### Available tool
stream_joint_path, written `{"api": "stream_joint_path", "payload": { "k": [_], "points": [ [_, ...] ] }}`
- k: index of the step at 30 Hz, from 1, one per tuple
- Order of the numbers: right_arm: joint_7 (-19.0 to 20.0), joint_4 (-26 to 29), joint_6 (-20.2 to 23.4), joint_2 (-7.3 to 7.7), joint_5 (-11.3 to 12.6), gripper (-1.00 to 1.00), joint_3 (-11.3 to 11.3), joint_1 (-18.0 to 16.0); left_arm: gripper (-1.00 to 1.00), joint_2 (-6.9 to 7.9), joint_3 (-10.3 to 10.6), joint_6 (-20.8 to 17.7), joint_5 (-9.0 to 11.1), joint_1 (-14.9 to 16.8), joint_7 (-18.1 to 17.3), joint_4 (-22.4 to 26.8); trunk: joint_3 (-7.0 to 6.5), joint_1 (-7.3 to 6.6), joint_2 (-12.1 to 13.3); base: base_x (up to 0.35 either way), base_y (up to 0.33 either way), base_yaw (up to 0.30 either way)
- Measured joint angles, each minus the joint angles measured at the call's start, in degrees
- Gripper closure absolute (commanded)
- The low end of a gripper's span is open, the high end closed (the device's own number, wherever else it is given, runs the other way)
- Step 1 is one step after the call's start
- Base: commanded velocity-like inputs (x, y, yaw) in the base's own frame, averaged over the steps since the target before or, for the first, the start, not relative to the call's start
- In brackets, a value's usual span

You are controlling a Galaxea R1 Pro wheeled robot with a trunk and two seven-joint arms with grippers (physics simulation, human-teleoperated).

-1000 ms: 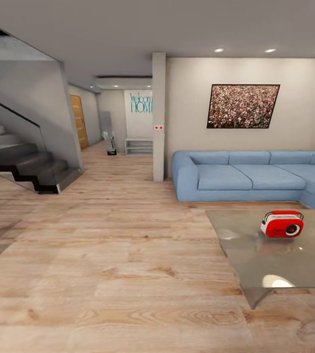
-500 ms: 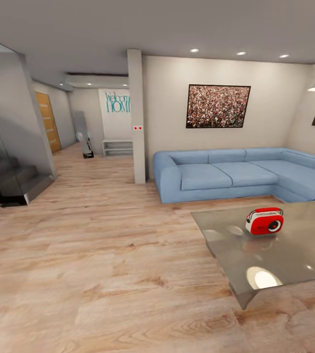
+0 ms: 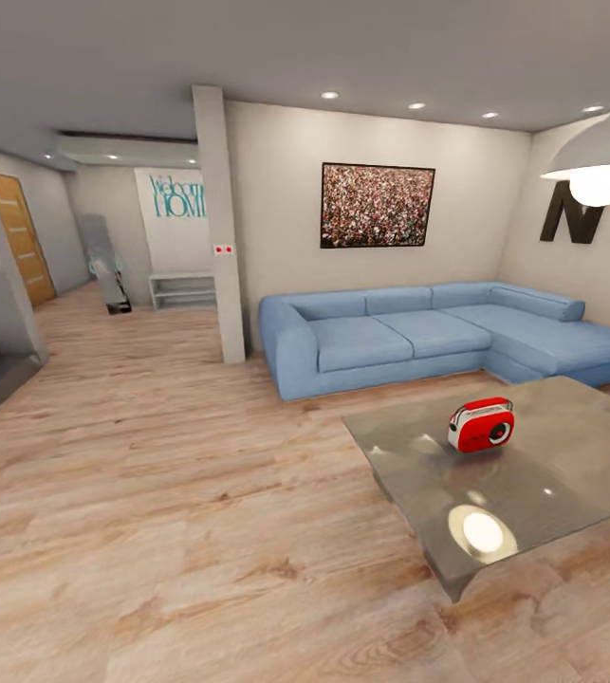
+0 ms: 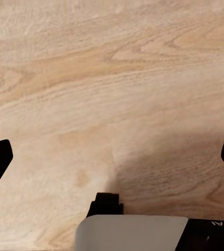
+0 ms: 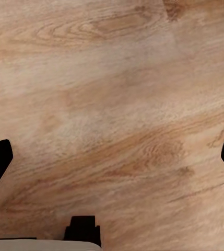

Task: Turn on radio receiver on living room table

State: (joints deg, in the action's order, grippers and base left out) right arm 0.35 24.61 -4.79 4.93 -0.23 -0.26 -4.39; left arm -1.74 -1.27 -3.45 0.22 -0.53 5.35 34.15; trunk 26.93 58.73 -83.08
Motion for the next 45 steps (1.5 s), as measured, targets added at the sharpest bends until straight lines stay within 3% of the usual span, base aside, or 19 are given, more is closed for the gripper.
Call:
{"api": "stream_joint_path", "payload": {
  "k": [45],
  "points": [
    [0.00,-0.09,-0.01,0.00,0.02,-1.00,0.00,0.00,-1.00,-0.02,-0.05,0.11,-0.09,0.00,0.19,0.03,0.00,0.00,0.00,0.243,0.239,-0.279]
  ]
}}
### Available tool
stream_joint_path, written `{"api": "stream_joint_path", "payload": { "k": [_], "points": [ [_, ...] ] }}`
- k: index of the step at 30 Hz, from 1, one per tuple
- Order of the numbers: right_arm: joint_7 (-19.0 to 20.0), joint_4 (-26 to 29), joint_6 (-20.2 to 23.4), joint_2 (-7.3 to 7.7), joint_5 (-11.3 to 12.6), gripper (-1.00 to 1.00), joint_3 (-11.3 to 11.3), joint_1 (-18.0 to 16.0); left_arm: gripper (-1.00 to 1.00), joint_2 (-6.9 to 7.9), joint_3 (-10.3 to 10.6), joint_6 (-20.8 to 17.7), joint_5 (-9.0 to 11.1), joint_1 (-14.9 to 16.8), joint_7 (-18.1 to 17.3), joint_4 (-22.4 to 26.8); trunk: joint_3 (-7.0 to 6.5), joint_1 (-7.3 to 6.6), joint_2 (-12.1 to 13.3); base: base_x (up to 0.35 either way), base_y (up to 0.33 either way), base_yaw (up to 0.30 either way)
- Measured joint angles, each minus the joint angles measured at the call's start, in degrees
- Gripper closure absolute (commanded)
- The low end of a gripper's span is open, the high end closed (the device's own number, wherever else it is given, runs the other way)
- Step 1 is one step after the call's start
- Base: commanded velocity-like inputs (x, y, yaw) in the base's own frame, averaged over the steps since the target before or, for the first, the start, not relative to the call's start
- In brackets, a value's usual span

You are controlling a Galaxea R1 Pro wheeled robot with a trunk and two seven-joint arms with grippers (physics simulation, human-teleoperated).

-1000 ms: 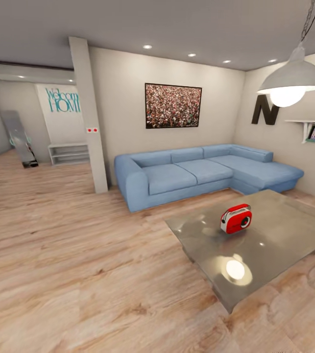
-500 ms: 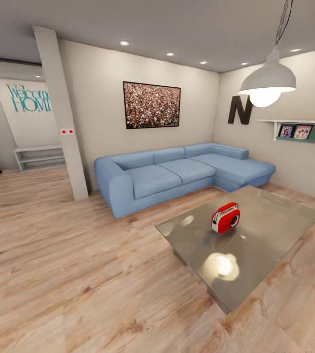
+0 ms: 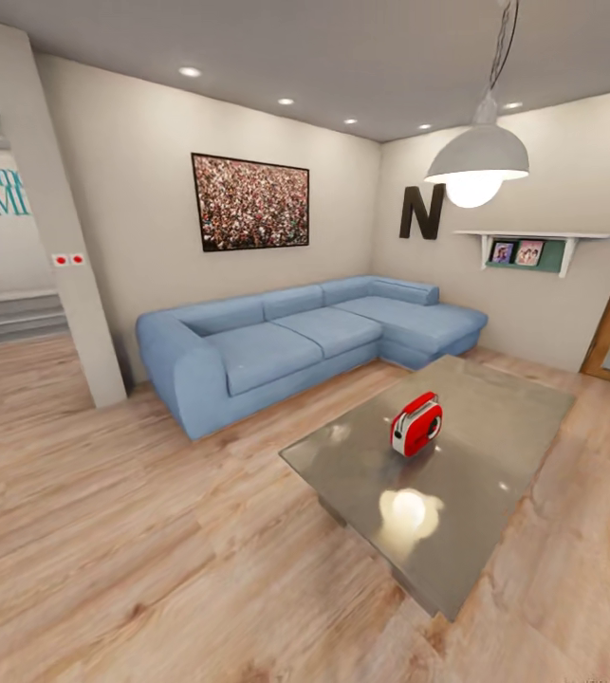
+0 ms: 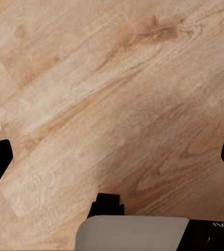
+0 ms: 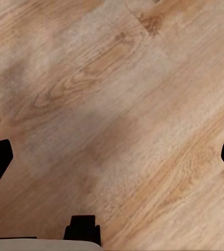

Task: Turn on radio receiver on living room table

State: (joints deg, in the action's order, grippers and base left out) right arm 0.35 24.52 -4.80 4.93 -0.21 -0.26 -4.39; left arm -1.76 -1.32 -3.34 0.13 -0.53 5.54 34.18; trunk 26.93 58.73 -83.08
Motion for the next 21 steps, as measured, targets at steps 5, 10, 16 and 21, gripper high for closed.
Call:
{"api": "stream_joint_path", "payload": {
  "k": [5,10,16,21],
  "points": [
    [0.00,0.00,0.03,0.03,0.02,-1.00,0.00,0.00,-1.00,0.00,0.00,0.00,-0.03,0.00,0.13,0.01,0.00,0.00,0.00,0.258,0.231,-0.279],
    [0.00,0.00,0.02,0.00,-0.01,-1.00,0.00,0.00,-1.00,0.00,0.00,0.00,-0.04,0.00,0.17,0.01,0.00,0.00,0.00,0.258,0.231,-0.279],
    [0.00,0.00,0.05,-0.01,0.00,-1.00,0.00,0.00,-1.00,0.00,0.00,0.00,-0.04,0.00,0.18,0.01,0.00,0.00,0.00,0.258,0.231,-0.279],
    [0.00,0.00,0.04,-0.01,-0.02,-1.00,0.00,0.00,-1.00,0.03,0.00,0.00,-0.03,0.00,0.18,0.01,0.00,0.00,0.00,0.258,0.231,-0.279]
  ]
}}
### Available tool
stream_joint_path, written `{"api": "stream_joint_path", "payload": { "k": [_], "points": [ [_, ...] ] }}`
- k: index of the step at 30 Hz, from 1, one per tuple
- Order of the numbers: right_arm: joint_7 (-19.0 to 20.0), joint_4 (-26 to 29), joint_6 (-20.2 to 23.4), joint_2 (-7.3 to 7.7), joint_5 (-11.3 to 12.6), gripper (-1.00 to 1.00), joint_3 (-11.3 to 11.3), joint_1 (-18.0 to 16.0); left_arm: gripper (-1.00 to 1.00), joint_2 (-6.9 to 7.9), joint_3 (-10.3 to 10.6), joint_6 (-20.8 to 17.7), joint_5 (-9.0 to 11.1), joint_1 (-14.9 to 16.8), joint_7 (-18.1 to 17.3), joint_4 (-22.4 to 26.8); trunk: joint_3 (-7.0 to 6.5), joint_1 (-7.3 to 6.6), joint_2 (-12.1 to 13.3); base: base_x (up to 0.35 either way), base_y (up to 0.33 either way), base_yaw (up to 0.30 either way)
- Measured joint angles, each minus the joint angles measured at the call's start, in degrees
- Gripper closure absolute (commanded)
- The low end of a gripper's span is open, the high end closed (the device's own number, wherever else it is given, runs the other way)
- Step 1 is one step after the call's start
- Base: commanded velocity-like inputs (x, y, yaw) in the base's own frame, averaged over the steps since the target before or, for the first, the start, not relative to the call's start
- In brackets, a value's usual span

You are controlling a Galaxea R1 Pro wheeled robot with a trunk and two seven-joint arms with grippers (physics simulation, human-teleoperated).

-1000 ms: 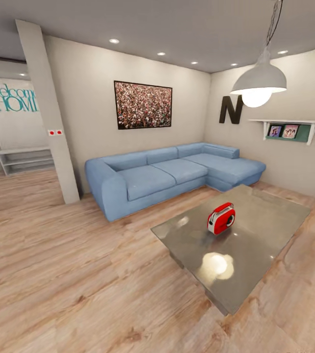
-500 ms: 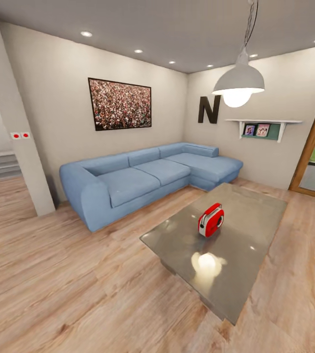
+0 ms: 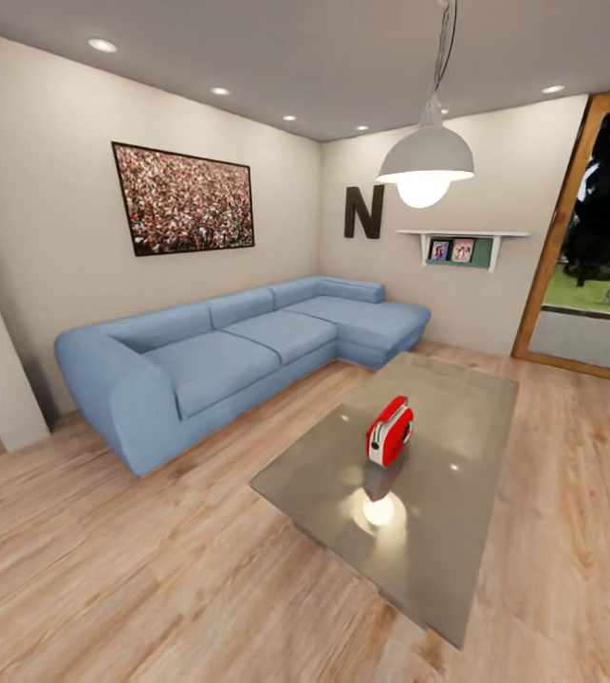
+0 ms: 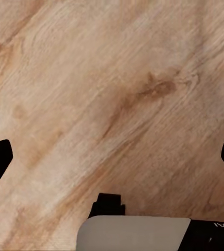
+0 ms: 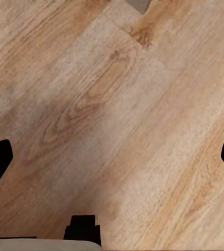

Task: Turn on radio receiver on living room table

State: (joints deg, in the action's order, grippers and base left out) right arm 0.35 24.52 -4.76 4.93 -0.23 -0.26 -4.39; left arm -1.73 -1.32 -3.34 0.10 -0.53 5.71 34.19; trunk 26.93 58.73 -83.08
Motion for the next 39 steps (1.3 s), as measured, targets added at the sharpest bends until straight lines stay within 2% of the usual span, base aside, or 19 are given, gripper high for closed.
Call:
{"api": "stream_joint_path", "payload": {
  "k": [39],
  "points": [
    [0.00,0.00,-0.07,0.00,-0.02,-1.00,0.00,0.00,-1.00,-0.03,0.00,0.09,-0.01,0.00,0.00,-0.01,0.00,0.00,0.00,0.258,0.233,-0.279]
  ]
}}
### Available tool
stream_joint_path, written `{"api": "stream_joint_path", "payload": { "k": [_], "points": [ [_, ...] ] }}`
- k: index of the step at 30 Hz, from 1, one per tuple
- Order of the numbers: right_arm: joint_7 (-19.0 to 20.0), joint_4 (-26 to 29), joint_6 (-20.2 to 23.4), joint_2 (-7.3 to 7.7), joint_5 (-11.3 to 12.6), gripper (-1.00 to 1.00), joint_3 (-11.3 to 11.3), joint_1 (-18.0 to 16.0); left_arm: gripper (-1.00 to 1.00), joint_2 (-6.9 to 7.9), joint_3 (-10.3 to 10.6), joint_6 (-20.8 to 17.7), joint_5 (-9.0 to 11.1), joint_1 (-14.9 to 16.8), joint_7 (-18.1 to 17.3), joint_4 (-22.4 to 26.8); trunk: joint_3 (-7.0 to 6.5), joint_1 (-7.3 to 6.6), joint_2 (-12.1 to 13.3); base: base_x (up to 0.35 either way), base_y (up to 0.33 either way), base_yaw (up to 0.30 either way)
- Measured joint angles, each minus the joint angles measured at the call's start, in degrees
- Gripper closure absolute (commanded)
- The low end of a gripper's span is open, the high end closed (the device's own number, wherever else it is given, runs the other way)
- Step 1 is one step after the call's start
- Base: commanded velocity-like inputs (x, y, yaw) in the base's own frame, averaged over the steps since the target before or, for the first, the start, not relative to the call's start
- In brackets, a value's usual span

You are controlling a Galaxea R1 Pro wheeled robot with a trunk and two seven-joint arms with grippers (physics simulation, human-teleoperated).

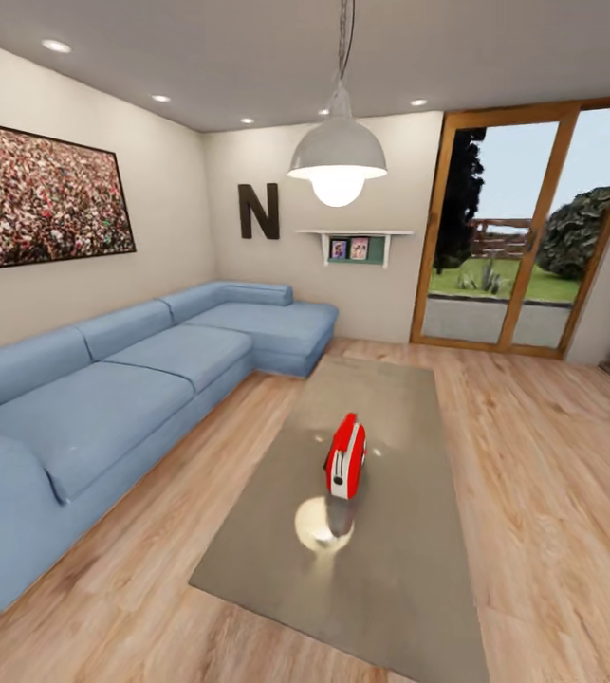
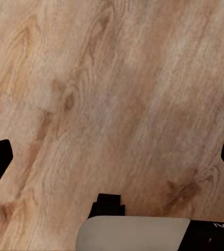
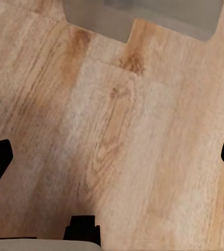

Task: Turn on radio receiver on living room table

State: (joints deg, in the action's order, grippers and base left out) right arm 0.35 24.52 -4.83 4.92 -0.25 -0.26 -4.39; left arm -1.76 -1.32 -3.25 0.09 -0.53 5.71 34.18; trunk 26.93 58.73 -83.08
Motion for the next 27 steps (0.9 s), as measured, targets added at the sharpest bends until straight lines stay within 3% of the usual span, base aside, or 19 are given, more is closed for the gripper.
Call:
{"api": "stream_joint_path", "payload": {
  "k": [27],
  "points": [
    [0.00,0.00,0.00,0.01,0.00,-1.00,-0.04,0.00,-1.00,-0.09,0.00,0.00,0.00,0.00,0.00,-0.08,0.00,0.00,0.00,0.239,0.247,-0.279]
  ]
}}
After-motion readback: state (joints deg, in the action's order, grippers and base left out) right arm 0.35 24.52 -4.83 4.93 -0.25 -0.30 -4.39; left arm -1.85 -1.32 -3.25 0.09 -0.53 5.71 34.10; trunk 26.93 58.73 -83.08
